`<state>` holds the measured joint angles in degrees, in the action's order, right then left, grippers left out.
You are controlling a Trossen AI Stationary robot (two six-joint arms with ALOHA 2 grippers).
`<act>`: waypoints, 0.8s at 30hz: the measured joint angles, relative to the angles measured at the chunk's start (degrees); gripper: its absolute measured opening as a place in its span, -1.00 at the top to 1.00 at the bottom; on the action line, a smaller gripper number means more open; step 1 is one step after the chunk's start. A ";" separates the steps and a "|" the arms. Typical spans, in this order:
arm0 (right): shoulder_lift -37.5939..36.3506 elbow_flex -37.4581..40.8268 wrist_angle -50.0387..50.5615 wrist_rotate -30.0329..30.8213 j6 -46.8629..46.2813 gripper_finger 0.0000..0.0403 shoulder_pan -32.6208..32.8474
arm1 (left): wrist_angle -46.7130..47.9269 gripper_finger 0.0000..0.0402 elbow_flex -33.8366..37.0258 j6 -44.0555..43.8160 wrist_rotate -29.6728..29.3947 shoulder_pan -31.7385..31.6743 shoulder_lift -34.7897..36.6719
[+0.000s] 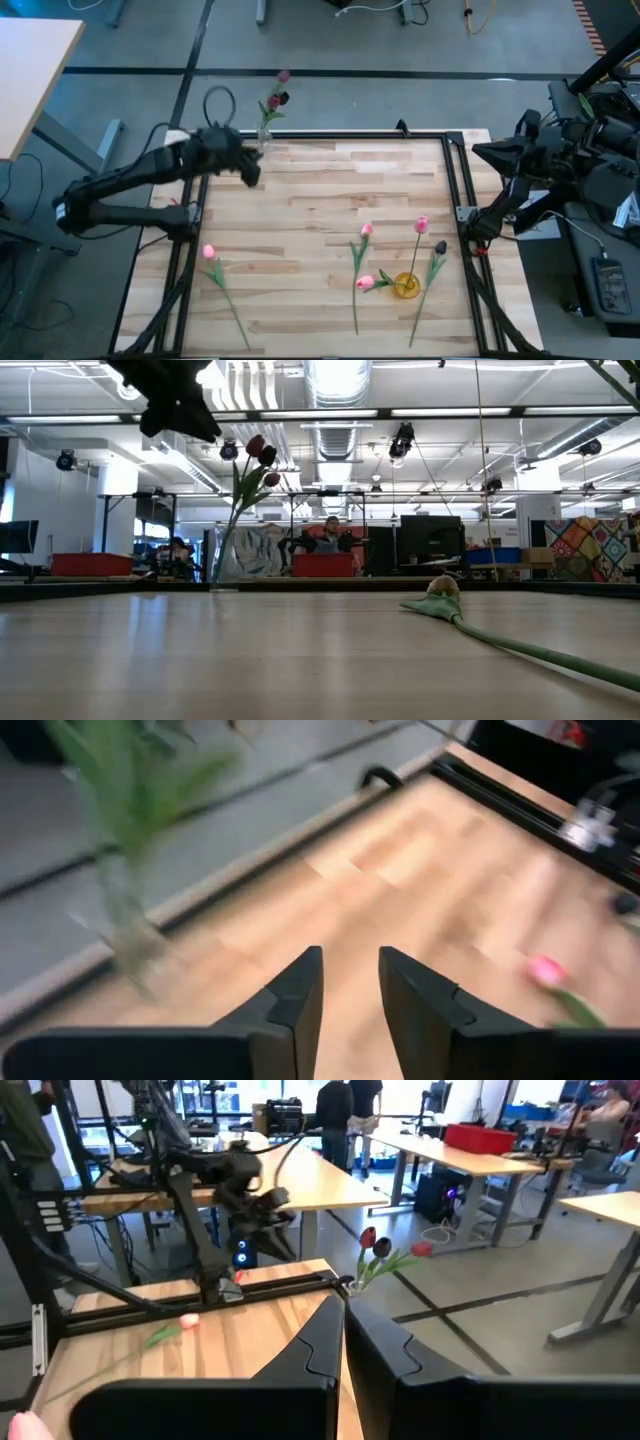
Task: Sort flowers into vase by color
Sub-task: Put the pink flower into the yellow flower vase
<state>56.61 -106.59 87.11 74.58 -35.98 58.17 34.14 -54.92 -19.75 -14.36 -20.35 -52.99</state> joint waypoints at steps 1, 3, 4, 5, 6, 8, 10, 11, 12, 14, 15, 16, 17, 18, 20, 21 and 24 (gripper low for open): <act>-0.23 0.67 0.00 -0.05 -0.04 0.96 0.00 | 1.29 0.59 -0.23 -2.97 -1.38 3.29 -0.04; -0.72 1.74 0.01 -0.78 -0.30 0.96 0.00 | 3.71 0.61 -1.04 -9.25 -4.02 9.48 -0.79; -1.03 2.17 0.02 -1.69 -0.60 0.96 0.00 | 4.99 0.62 -1.54 -12.44 -5.08 12.39 -1.37; -1.34 2.57 0.00 -2.64 -1.03 0.96 0.00 | 6.52 0.62 -2.15 -15.27 -6.01 15.26 -2.14; -1.64 2.94 -0.01 -3.41 -1.56 0.96 0.00 | 8.03 0.62 -2.81 -18.16 -6.66 18.04 -2.97; -1.97 3.77 0.00 -4.68 -1.97 0.96 0.02 | 10.69 0.62 -4.50 -23.67 -7.67 22.98 -5.05; -2.27 4.60 -0.04 -5.78 -2.18 0.96 0.02 | 13.31 0.62 -6.42 -28.86 -8.18 27.39 -7.47; -2.44 5.01 -0.01 -6.58 -2.54 0.96 0.02 | 14.25 0.62 -7.43 -31.41 -8.25 29.41 -8.78; -2.66 5.38 -0.03 -7.47 -3.08 0.96 0.02 | 15.25 0.62 -8.46 -33.94 -8.25 31.22 -10.13; -3.12 6.01 -0.04 -9.18 -3.74 0.96 0.02 | 17.32 0.62 -10.69 -38.97 -8.28 34.85 -12.84; -3.22 6.28 -0.04 -9.92 -3.87 0.96 0.02 | 18.26 0.62 -11.91 -41.56 -8.28 36.59 -14.16; -3.28 6.46 -0.03 -10.46 -3.90 0.96 0.02 | 19.34 0.62 -13.13 -44.03 -8.25 38.29 -15.47; -3.29 6.50 -0.05 -10.91 -3.92 0.96 0.02 | 20.67 0.62 -14.41 -46.75 -8.25 39.83 -16.75; -3.29 6.50 -0.13 -11.70 -3.94 0.96 0.02 | 21.81 0.62 -15.64 -49.44 -8.23 41.24 -18.03; -3.31 6.50 -0.43 -13.72 -3.92 0.96 0.02 | 23.48 0.62 -17.88 -54.48 -8.25 44.19 -20.45; -3.31 6.52 -0.42 -14.98 -3.79 0.96 0.02 | 23.96 0.62 -18.81 -56.63 -8.36 45.57 -21.52; -3.33 6.54 -0.75 -18.99 -1.54 0.96 0.02 | 23.82 0.62 -20.93 -61.66 -8.93 49.39 -24.19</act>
<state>53.28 -100.05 86.36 55.58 -37.52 58.19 57.95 -75.85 -81.41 -23.29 29.04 -77.18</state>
